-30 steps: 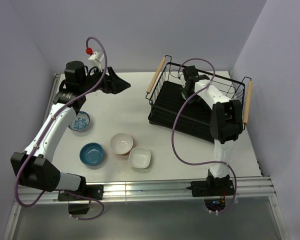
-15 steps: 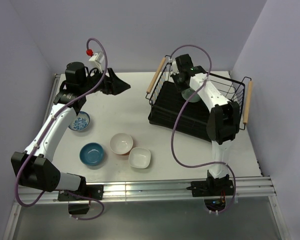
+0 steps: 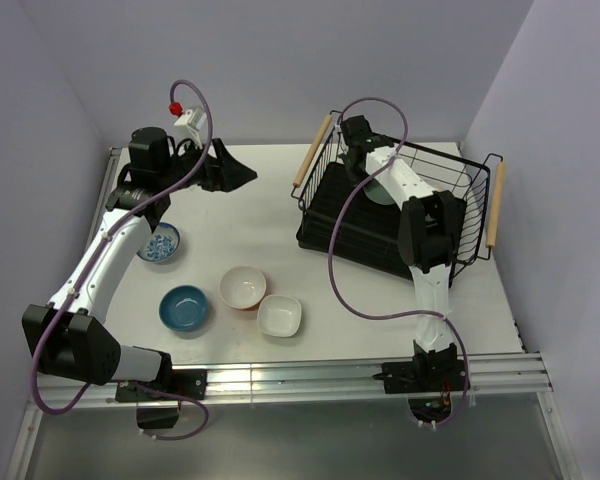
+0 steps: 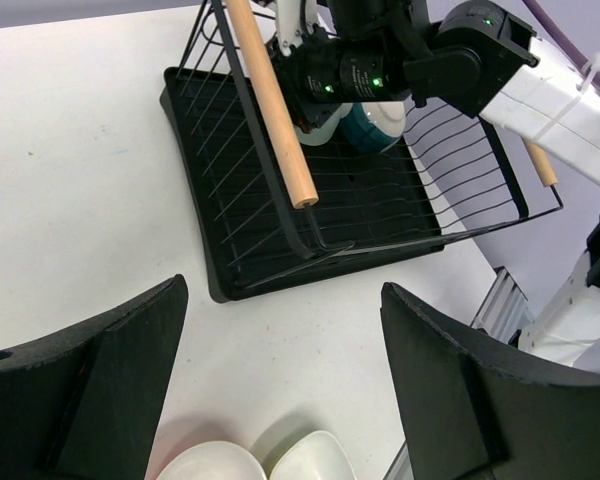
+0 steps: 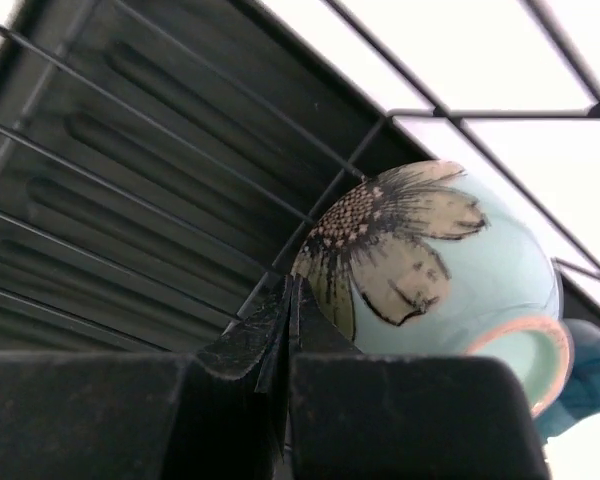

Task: Load the bowls into the dish rack

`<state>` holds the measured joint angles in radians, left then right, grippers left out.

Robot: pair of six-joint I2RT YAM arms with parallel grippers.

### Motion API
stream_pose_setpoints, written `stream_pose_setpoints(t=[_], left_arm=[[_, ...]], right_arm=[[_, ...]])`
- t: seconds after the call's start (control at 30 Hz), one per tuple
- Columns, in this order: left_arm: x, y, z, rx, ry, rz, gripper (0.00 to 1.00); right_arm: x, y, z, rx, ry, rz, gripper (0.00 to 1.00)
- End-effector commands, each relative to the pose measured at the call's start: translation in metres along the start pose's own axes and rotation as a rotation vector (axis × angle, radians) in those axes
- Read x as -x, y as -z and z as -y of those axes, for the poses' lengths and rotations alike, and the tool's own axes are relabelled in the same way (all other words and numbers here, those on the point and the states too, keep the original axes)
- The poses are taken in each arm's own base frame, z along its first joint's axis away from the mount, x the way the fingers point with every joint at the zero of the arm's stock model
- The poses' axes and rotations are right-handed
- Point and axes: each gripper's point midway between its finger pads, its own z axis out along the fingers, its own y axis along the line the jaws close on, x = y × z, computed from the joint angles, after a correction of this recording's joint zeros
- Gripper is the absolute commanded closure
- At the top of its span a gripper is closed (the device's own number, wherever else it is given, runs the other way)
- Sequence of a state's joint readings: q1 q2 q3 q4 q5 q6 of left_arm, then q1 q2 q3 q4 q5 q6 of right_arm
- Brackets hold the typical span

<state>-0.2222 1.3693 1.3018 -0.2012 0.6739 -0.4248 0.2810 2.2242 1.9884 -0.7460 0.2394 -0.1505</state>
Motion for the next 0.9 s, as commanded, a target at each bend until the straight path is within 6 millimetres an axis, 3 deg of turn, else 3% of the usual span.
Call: stream_pose_setpoints(t=[0.0, 0.13, 0.3, 0.5, 0.6, 0.87], left_arm=[[0.013, 0.011, 0.004, 0.006, -0.054, 0.049, 0.16], [0.008, 0.01, -0.002, 0.022, -0.047, 0.034, 0.16], [0.007, 0.013, -0.011, 0.043, -0.051, 0.031, 0.16], [0.005, 0.015, -0.016, 0.059, -0.043, 0.034, 0.16], [0.003, 0.016, -0.018, 0.058, -0.04, 0.029, 0.16], [0.003, 0.016, -0.018, 0.056, -0.044, 0.033, 0.16]], right_arm=[[0.003, 0.009, 0.022, -0.086, -0.013, 0.02, 1.0], [-0.018, 0.009, 0.033, -0.115, 0.009, -0.017, 1.0], [-0.024, 0.016, 0.054, -0.138, -0.005, -0.017, 1.0], [-0.03, 0.018, 0.058, -0.134, -0.005, -0.032, 1.0], [-0.025, 0.023, 0.05, -0.083, -0.018, -0.011, 1.0], [0.017, 0.044, 0.039, -0.012, -0.056, 0.131, 0.99]])
